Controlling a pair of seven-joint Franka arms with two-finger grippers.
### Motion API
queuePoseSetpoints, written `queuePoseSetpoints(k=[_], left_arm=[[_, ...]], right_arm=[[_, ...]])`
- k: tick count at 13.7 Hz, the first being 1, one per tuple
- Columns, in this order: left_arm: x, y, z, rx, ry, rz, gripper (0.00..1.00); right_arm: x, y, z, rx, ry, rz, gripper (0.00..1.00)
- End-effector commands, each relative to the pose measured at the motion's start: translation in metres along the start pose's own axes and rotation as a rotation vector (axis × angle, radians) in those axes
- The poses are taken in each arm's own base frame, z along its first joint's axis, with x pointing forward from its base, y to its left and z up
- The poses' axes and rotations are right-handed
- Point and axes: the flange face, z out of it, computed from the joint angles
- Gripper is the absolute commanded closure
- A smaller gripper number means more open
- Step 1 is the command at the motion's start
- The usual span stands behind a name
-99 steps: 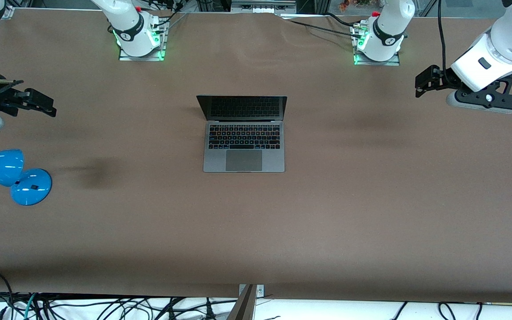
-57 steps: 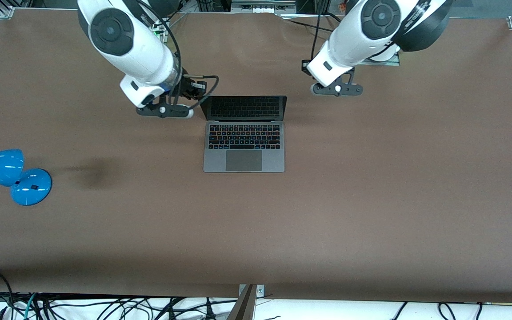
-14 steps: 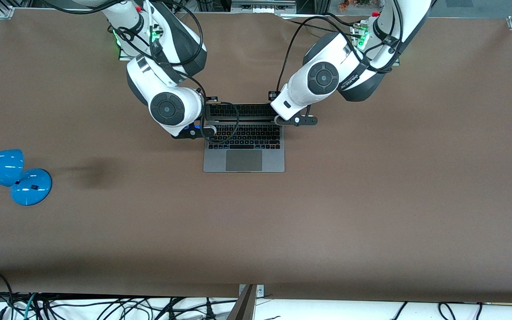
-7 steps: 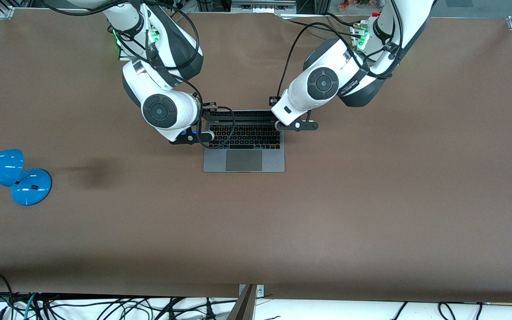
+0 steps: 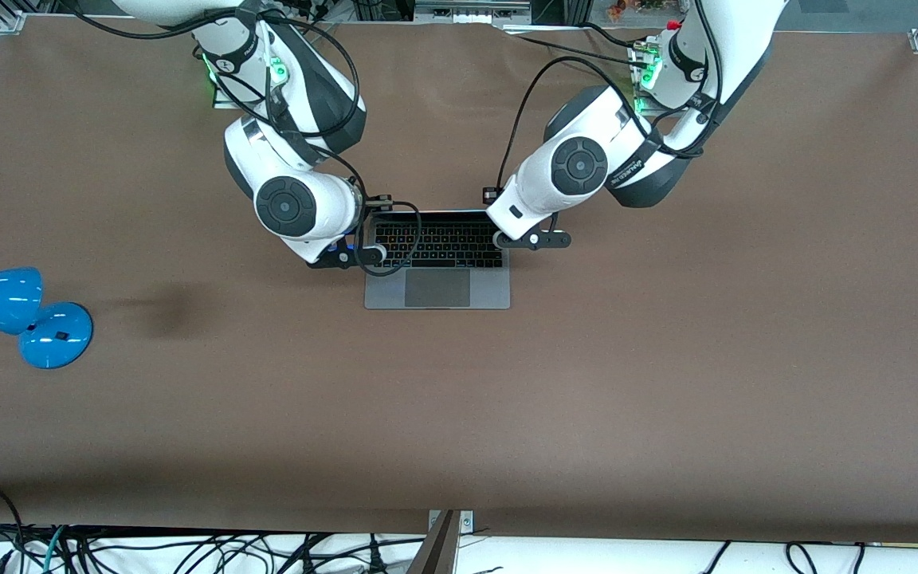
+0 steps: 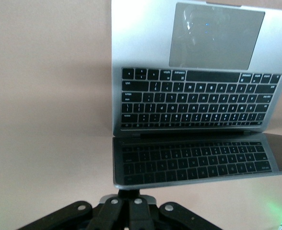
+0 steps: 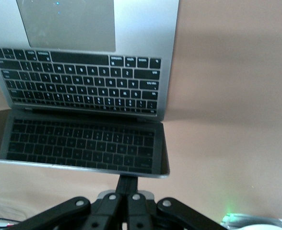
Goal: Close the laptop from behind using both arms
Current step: 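Push the laptop screen forward with both grippers toward the keyboard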
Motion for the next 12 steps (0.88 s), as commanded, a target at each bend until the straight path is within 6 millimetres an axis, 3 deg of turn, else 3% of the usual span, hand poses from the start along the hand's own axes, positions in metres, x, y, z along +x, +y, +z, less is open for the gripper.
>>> queuePoseSetpoints(k=[1,5,12], left_arm=[[0.015,0.001,-0.005,0.001,0.018,-0.011,1.00],[0.028,-0.001,-0.011,-0.012,0.032,-0.015,1.00],[0.046,-0.006,-0.011,-0.032,0.026,-0.029,1.00]], right_arm=[[0.004,0.001,-0.002,0.010,0.022,-0.035,0.99],[0.014,0.017,-0.008,0.015,0.041,-0.058,0.99],[0.033,0.021,-0.002,0.045,0.100,-0.071,0.99]])
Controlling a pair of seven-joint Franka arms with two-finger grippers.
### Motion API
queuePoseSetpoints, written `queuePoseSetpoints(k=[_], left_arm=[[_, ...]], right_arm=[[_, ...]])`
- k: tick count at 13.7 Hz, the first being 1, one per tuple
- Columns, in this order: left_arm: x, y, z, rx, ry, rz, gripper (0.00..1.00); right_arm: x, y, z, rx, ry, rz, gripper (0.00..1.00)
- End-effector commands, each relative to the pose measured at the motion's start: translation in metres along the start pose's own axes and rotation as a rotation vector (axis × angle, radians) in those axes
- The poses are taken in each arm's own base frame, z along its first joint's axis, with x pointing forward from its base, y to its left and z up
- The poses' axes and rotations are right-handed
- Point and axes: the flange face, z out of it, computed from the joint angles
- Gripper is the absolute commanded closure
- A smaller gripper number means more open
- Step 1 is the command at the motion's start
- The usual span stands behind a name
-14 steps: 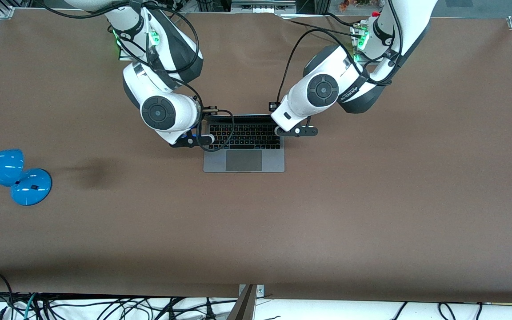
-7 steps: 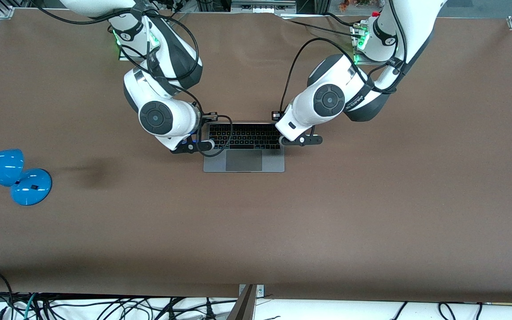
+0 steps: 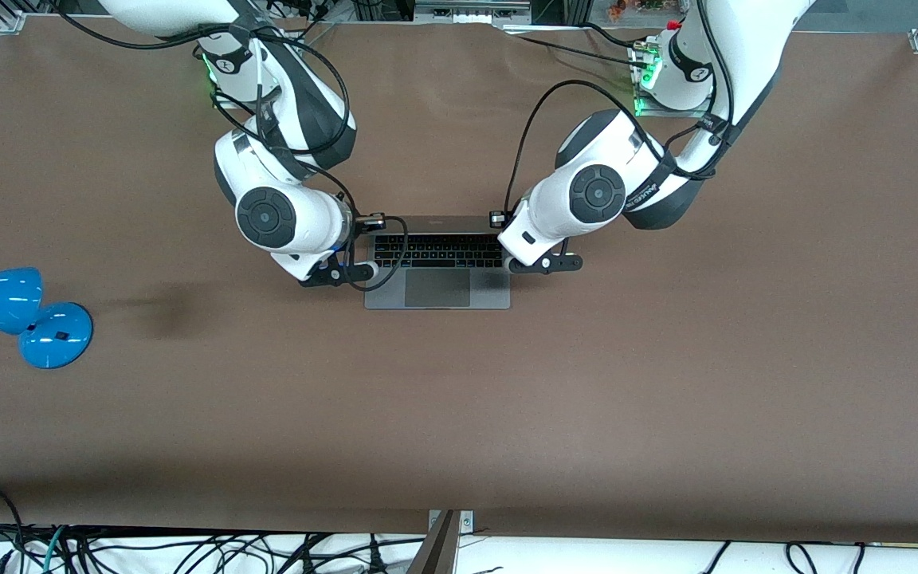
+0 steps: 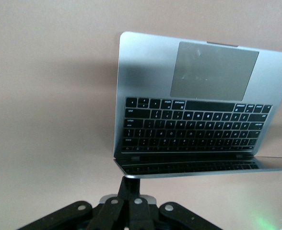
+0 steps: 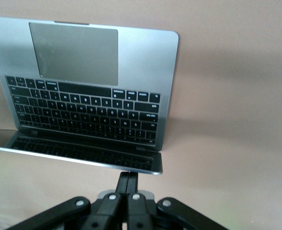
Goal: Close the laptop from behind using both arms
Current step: 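Push the laptop screen forward with both grippers toward the keyboard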
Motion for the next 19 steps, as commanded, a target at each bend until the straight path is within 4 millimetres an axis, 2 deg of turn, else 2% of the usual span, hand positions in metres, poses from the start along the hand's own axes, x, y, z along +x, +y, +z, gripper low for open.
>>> queuePoseSetpoints(k=[1,5,13,15,19], left_arm=[[0.012,0.006,0.000,-0.002,0.008,0.006,1.00],[0.021,0.006,0.004,-0.011,0.007,-0.004,1.00],[0.046,0.001,0.022,0.000,0.011,-0.015,1.00],[0.052,0.000,0.019,-0.009,0.021,-0.020,1.00],[0.063,-0.004,0.029,-0.018,0.035,-0.033,1.00]], right_arm=[[0.011,0.006,0.006,0.010,0.021,-0.031,0.99],[0.023,0.013,0.011,0.022,0.053,-0.030,0.99],[0.038,0.014,0.022,0.044,0.101,-0.064,0.99],[0.044,0.022,0.025,0.041,0.106,-0.082,1.00],[0.054,0.027,0.033,0.044,0.133,-0.121,1.00]])
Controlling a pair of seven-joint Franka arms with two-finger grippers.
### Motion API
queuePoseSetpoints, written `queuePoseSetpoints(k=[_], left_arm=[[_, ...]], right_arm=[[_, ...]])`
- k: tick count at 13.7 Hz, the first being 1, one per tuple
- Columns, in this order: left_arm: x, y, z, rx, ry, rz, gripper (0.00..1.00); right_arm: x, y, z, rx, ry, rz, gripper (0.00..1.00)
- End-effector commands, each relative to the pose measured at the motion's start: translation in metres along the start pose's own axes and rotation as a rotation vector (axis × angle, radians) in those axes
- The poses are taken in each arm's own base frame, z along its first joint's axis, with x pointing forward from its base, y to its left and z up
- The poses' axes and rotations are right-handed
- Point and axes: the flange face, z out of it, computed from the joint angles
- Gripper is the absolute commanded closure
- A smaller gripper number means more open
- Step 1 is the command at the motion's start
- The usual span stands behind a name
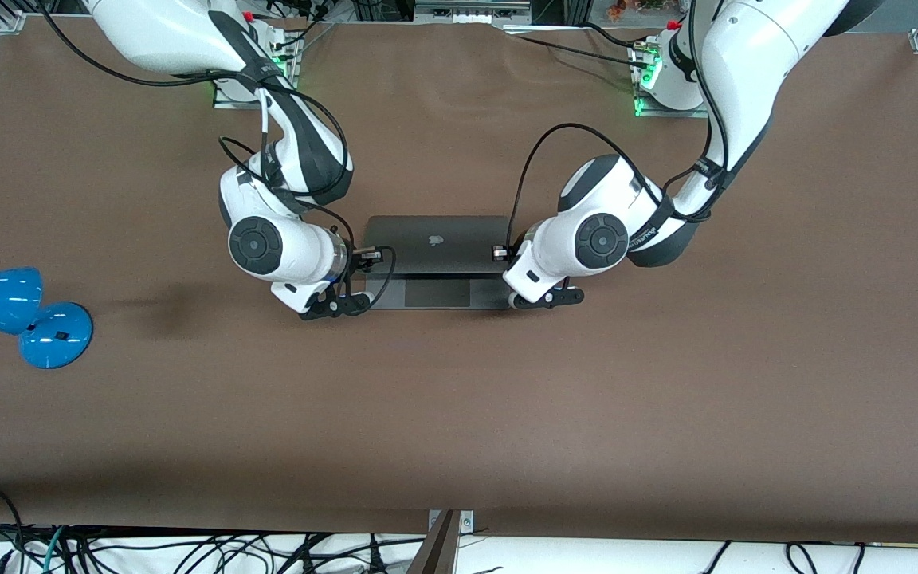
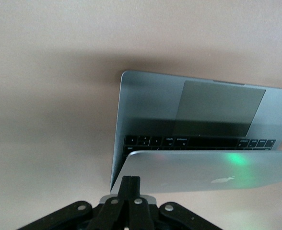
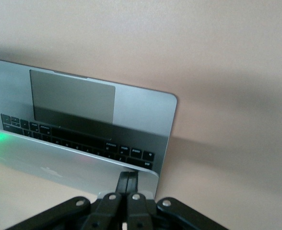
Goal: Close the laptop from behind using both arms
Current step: 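Press the laptop lid down flat with both grippers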
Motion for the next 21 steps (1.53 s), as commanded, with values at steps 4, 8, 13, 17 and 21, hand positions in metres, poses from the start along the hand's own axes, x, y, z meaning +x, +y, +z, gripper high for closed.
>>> queuePoseSetpoints(k=[4,8,13,17,21], left_arm=[[0.023,0.011,0.019,0.026,0.052,-0.016,1.00],[0.034,0.006,0.026,0.025,0.048,-0.028,1.00],[0.049,0.006,0.034,0.034,0.066,-0.040,1.00],[0.057,0.006,0.046,0.019,0.077,-0.044,1.00],[0.062,0.004,0.055,0.044,0.089,-0.048,1.00]], right_arm=[[0.009,0.004,0.007,-0.006,0.038,-0.041,1.00],[0.016,0.010,0.014,-0.003,0.065,-0.066,1.00],[0.023,0.013,0.036,-0.011,0.070,-0.068,1.00],[0.025,0.013,0.041,-0.008,0.081,-0.068,1.00],[0.033,0.019,0.057,-0.001,0.103,-0.090,1.00]])
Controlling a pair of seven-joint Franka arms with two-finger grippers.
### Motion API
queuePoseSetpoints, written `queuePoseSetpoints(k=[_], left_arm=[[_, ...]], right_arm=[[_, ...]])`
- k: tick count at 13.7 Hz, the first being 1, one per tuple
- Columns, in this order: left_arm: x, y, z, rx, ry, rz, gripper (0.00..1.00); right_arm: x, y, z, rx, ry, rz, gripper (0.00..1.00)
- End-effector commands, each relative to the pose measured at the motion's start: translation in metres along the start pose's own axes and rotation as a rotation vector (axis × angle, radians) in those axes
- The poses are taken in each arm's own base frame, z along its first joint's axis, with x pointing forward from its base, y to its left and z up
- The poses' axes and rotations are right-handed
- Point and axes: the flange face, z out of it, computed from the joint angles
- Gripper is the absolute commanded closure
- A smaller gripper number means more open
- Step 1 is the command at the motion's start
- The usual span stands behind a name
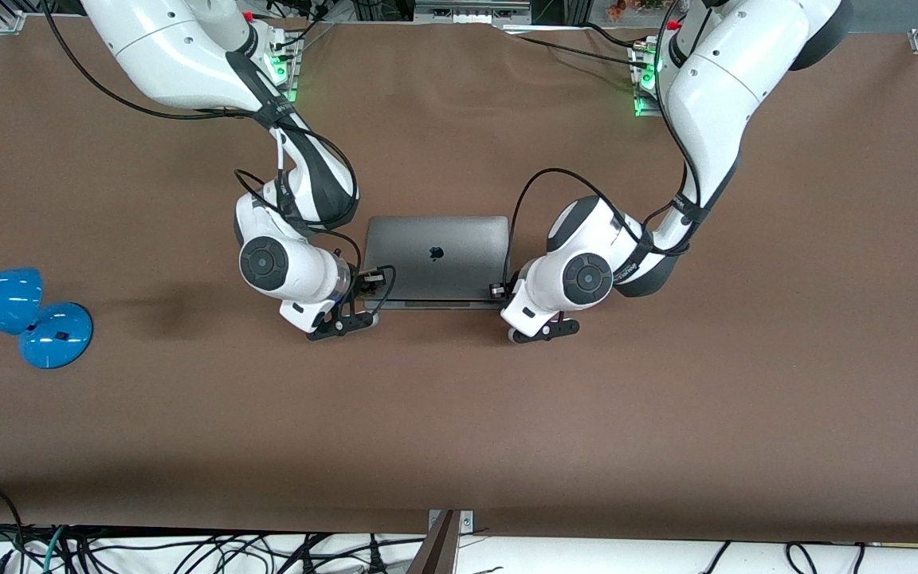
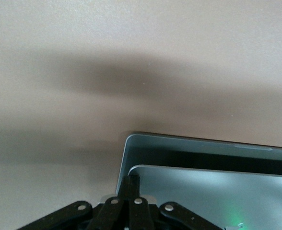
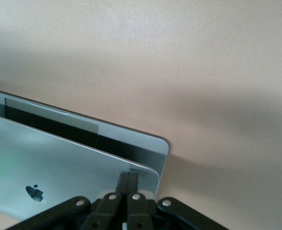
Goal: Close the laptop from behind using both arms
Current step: 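Press the laptop lid down flat with both grippers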
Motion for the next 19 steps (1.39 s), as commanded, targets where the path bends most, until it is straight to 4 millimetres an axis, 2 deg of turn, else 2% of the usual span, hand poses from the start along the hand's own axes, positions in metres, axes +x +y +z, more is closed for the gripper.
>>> queuePoseSetpoints(k=[1,11,19], left_arm=[[0.007,0.006,0.006,0.025,0.029,0.004,1.00],[0.014,0.002,0.025,0.043,0.054,0.003,1.00],[0.013,0.010,0.042,0.016,0.081,0.014,1.00]], right_arm=[[0.004,0.003,0.012,-0.006,0.019,-0.030,1.00],[0.008,0.007,0.029,-0.001,0.037,-0.047,1.00],[0.011,0.009,0.033,0.005,0.055,-0.043,1.00]])
